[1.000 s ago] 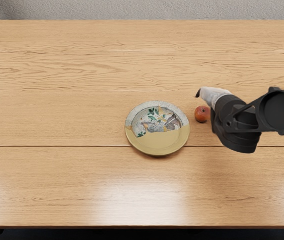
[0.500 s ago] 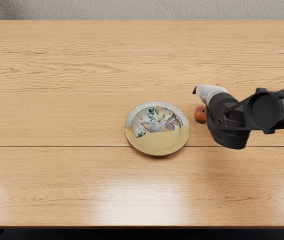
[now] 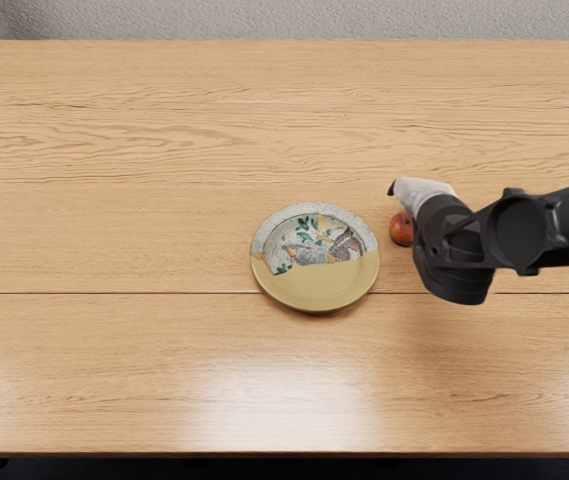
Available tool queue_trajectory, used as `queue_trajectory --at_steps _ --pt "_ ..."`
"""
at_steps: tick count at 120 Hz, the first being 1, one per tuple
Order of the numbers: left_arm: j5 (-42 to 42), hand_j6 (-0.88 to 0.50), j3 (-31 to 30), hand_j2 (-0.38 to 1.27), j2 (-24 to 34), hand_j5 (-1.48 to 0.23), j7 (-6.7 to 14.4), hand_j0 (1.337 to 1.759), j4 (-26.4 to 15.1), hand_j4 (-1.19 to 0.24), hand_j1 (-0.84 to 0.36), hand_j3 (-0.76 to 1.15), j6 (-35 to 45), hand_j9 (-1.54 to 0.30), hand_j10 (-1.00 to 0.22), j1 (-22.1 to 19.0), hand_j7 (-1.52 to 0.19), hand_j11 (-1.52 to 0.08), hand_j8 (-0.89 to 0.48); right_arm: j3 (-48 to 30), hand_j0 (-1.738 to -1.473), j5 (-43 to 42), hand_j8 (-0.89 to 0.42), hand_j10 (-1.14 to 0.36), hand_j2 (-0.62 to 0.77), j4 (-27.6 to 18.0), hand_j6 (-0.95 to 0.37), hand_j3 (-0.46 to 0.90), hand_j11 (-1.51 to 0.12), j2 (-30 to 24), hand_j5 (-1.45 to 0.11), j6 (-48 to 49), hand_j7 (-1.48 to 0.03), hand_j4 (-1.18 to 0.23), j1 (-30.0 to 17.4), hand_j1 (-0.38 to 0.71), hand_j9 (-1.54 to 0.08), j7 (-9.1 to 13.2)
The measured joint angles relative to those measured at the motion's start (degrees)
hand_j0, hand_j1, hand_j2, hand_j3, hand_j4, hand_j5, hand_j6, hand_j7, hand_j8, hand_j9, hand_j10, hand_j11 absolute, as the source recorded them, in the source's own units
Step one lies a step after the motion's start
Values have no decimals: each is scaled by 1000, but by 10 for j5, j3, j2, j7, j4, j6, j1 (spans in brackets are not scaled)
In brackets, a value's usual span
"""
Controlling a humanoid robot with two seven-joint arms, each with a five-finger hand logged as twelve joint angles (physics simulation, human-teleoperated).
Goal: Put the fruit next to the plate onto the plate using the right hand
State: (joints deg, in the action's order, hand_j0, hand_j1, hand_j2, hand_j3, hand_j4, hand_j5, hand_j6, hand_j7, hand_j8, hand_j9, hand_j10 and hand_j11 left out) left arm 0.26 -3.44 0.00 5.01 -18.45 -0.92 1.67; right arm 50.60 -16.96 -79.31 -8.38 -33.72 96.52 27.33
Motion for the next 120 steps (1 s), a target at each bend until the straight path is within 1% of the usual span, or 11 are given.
queue_trajectory --at_steps 21,42,66,107,120 --pt "0 0 0 0 0 0 0 1658 0 0 349 0 0 0 0 0 0 0 0 0 -1658 0 -224 -224 -44 14 -225 0 -291 2 -291 0 -291 -224 -9 -81 -291 0" --pt "0 0 0 0 0 0 0 1658 0 0 349 0 0 0 0 0 0 0 0 0 -1658 0 -252 -251 -49 25 -252 0 -326 3 -326 0 -326 -252 -18 -48 -326 0" --pt "0 0 0 0 0 0 0 1658 0 0 349 0 0 0 0 0 0 0 0 -3 -1658 0 -289 -288 -57 27 -289 0 -374 3 -374 2 -374 -288 -19 -4 -374 0" --pt "0 0 0 0 0 0 0 1658 0 0 349 0 0 0 0 0 0 0 0 -15 -1658 0 -308 -308 -61 27 -309 0 -400 13 -400 3 -400 -308 -20 20 -400 1" --pt "0 0 0 0 0 0 0 1658 0 0 349 0 0 0 0 0 0 0 0 -17 -1658 0 -339 -339 -67 27 -340 0 -441 13 -441 3 -440 -339 -20 57 -441 1"
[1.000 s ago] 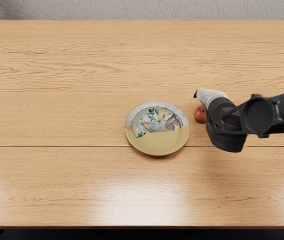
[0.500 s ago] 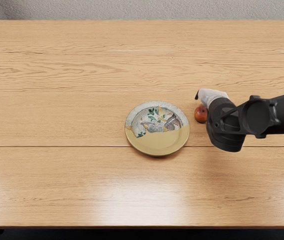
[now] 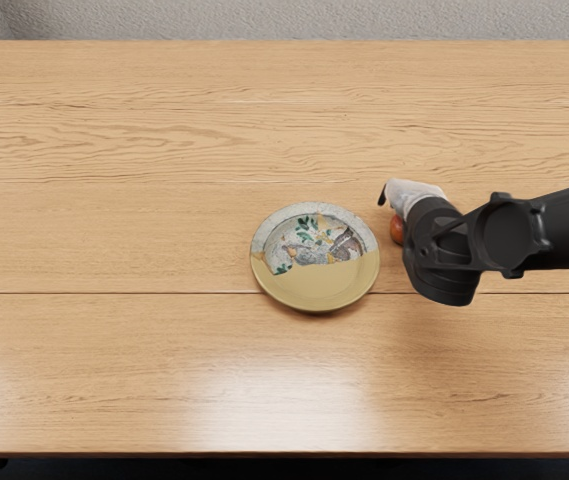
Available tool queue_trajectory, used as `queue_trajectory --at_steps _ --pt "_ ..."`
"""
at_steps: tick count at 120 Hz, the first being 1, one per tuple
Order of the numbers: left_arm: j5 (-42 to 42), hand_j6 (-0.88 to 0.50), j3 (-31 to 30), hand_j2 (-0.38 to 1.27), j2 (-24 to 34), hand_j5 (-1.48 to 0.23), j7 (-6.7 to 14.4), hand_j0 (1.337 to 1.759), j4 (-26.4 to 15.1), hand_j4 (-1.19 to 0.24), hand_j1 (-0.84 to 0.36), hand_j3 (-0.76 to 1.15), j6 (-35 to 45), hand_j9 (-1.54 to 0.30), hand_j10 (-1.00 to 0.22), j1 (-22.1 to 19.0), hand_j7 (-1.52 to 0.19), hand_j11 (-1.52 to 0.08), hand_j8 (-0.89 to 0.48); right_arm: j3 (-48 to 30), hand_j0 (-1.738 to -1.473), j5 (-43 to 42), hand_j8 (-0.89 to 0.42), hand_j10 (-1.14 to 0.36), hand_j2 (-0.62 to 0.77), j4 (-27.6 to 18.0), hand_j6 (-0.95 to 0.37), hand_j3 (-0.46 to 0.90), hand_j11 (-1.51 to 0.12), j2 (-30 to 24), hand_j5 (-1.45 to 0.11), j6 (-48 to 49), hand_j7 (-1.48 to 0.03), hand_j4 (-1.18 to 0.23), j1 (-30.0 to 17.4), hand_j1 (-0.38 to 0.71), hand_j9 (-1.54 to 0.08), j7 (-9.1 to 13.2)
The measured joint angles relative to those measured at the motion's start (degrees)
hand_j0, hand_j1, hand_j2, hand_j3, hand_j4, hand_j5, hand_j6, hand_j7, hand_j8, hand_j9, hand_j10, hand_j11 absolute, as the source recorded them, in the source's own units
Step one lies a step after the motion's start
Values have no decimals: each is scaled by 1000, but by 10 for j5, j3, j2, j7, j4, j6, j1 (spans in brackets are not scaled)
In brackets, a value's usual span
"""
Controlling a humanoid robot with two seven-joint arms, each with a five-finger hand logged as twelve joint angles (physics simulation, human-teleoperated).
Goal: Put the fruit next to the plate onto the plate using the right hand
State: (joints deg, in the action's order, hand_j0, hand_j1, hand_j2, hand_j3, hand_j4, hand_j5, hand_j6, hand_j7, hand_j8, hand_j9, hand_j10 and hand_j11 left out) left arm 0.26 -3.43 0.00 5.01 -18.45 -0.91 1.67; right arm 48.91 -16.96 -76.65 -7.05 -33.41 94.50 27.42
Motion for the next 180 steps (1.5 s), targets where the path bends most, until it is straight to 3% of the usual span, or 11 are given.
queue_trajectory --at_steps 60,76,135,180 --pt "0 0 0 0 0 0 0 1658 0 0 349 0 0 0 0 0 0 0 0 -3 -1658 -1 -425 -484 -94 2 -483 0 -625 -1 -620 2 -625 -486 -13 227 -625 0" --pt "0 0 0 0 0 0 0 1658 0 0 349 0 0 0 0 0 0 0 0 -3 -1656 -2 -422 -540 -10 2 -480 -1 -682 -1 -664 4 -688 -549 -14 267 -682 0" --pt "0 0 0 0 0 0 0 1658 0 0 349 0 0 0 0 0 0 0 0 -8 -1652 -1 -449 -644 263 5 -557 0 -945 -9 -925 24 -933 -724 -12 275 -944 0" --pt "0 0 0 0 0 0 0 1658 0 0 349 0 0 0 0 0 0 0 0 -48 -1651 2 -393 -604 275 8 -511 0 -1043 -60 -1038 60 -1003 -752 5 284 -1041 5"
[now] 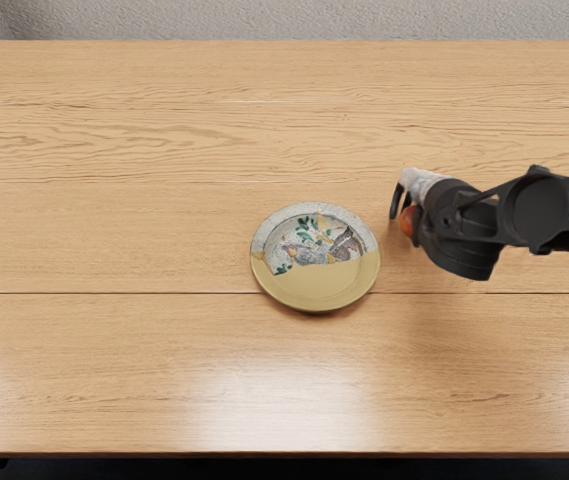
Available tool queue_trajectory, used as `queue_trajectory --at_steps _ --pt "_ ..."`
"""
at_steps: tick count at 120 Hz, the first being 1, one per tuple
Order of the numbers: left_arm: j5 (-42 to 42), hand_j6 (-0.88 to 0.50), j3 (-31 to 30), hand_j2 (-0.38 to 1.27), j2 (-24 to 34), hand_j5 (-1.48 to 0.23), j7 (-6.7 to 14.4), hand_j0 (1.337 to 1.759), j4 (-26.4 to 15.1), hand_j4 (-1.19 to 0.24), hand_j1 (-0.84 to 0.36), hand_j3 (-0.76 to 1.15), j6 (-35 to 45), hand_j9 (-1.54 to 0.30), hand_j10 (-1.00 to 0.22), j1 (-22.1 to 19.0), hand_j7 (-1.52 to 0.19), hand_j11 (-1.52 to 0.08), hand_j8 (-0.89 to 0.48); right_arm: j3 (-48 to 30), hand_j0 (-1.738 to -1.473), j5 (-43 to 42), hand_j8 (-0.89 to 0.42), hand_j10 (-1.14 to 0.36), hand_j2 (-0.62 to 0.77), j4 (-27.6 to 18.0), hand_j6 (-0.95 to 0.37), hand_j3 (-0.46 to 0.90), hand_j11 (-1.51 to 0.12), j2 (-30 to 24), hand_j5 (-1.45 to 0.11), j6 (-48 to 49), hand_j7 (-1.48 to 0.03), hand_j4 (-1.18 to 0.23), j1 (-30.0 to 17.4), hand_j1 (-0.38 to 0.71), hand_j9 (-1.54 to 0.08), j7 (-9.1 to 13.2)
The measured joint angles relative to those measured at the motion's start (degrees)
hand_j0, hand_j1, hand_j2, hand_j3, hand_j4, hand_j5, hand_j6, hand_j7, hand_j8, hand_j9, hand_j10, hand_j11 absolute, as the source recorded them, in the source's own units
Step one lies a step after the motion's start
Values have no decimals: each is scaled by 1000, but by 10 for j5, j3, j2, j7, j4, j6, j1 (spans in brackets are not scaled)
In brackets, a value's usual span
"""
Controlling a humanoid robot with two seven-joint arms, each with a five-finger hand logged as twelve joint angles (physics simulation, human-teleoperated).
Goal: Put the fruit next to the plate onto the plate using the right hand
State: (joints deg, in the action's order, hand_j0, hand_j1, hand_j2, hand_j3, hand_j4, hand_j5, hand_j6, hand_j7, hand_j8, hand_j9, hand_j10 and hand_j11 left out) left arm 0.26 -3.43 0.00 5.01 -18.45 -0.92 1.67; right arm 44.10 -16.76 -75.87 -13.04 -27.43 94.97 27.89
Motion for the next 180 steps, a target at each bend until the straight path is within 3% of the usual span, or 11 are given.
queue_trajectory --at_steps 41,80,87,115,139,155,169,180 --pt "0 0 0 0 0 0 0 1658 0 0 349 0 0 0 0 0 0 0 0 -44 -1650 -1 -400 -613 231 -17 -516 0 -1085 4 -1061 42 -1031 -775 57 253 -1075 33" --pt "0 0 0 0 0 0 0 1658 0 0 349 0 0 0 0 0 0 0 0 -75 -1649 0 -380 -600 211 -22 -508 0 -1109 63 -1086 51 -1041 -774 70 256 -1090 59" --pt "0 0 0 0 0 0 0 1658 0 0 349 0 0 0 0 0 0 0 0 -81 -1650 0 -393 -624 257 -22 -509 1 -1109 76 -1087 51 -1042 -775 70 256 -1090 64" --pt "0 0 0 0 0 0 0 1658 0 0 349 0 0 0 0 0 0 0 0 -96 -1650 1 -400 -653 234 -23 -531 0 -1125 114 -1128 52 -1049 -763 70 223 -1113 68" --pt "0 0 0 0 0 0 0 1658 0 0 349 0 0 0 0 0 0 0 0 -99 -1646 -1 -452 -712 86 -21 -589 -1 -1135 126 -1107 49 -1054 -779 55 131 -1120 68" --pt "0 0 0 0 0 0 0 1658 0 0 349 0 0 0 0 0 0 0 0 -98 -1648 -2 -480 -748 234 -20 -588 0 -1113 129 -1089 48 -1052 -787 42 170 -1103 70" --pt "0 0 0 0 0 0 0 1658 0 0 349 0 0 0 0 0 0 0 0 -105 -1652 -2 -313 -459 141 -7 -375 0 -677 130 -664 50 -642 -481 35 -18 -672 71" --pt "0 0 0 0 0 0 0 1658 0 0 349 0 0 0 0 0 0 0 0 -122 -1654 -2 -209 -303 88 -4 -249 0 -444 122 -436 69 -422 -317 35 -127 -441 71"
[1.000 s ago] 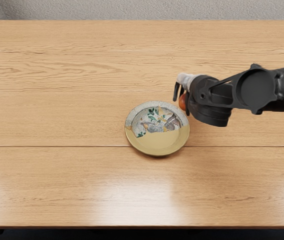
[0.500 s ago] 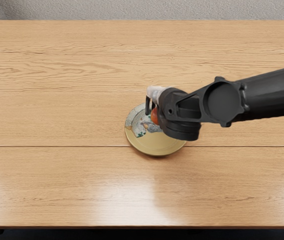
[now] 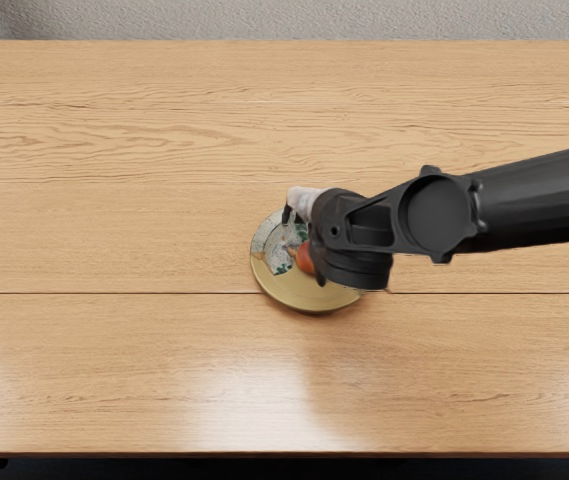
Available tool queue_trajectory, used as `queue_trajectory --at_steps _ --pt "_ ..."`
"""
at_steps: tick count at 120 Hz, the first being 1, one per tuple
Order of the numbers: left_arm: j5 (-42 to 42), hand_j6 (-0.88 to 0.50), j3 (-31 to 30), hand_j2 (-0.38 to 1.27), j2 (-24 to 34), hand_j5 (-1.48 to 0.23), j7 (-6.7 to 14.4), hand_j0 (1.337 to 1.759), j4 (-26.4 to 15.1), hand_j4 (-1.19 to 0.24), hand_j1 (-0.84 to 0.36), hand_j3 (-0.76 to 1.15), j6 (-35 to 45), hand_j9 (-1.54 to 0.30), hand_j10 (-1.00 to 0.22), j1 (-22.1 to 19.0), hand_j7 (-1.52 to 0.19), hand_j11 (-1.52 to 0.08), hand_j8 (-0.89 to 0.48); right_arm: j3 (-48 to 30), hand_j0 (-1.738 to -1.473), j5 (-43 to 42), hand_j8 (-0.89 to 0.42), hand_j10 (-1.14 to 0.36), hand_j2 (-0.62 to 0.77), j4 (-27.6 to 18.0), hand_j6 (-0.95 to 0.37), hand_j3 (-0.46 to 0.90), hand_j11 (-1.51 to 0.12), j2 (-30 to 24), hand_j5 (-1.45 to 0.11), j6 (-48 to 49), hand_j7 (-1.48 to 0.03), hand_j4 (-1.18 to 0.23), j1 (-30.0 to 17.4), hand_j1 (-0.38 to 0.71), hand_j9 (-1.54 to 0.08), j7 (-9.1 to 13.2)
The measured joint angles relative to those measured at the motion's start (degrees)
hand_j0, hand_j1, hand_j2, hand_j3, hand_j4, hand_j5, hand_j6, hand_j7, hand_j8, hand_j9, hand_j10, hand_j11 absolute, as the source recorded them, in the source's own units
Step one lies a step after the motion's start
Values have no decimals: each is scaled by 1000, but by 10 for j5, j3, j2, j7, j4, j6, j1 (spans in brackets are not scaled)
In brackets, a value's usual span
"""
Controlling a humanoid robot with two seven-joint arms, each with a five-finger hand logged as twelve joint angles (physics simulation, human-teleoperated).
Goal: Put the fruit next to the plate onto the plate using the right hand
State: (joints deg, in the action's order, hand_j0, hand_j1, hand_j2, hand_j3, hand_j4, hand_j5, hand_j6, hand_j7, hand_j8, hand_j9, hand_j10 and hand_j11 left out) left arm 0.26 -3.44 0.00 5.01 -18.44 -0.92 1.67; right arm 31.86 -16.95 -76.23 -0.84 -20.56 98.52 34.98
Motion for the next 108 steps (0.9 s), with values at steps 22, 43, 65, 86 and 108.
queue_trajectory --at_steps 22,43,65,86,108 --pt "0 0 0 0 0 0 0 1658 0 0 349 0 0 0 0 0 0 0 0 -79 -1657 -1 -101 -139 33 -48 -118 0 -201 -107 -197 111 -192 -145 12 -240 -200 0" --pt "0 0 0 0 0 0 0 1658 0 0 349 0 0 0 0 0 0 0 0 -147 -1657 -4 -58 -74 11 -93 -66 0 -105 -227 -103 234 -101 -77 25 -285 -104 0" --pt "0 0 0 0 0 0 0 1658 0 0 349 0 0 0 0 0 0 0 0 -224 -1658 -20 -40 -46 2 -97 -43 0 -62 -368 -62 442 -61 -47 -3 -305 -62 -4" --pt "0 0 0 0 0 0 0 1658 0 0 349 0 0 0 0 0 0 0 0 -330 -1658 -35 -33 -35 -2 -70 -35 0 -46 -471 -46 534 -45 -36 -58 -313 -46 -12" --pt "0 0 0 0 0 0 0 1658 0 0 349 0 0 0 0 0 0 0 0 -389 -1658 -36 -31 -31 -4 -54 -32 0 -39 -515 -39 552 -38 -32 -95 -316 -39 -13"
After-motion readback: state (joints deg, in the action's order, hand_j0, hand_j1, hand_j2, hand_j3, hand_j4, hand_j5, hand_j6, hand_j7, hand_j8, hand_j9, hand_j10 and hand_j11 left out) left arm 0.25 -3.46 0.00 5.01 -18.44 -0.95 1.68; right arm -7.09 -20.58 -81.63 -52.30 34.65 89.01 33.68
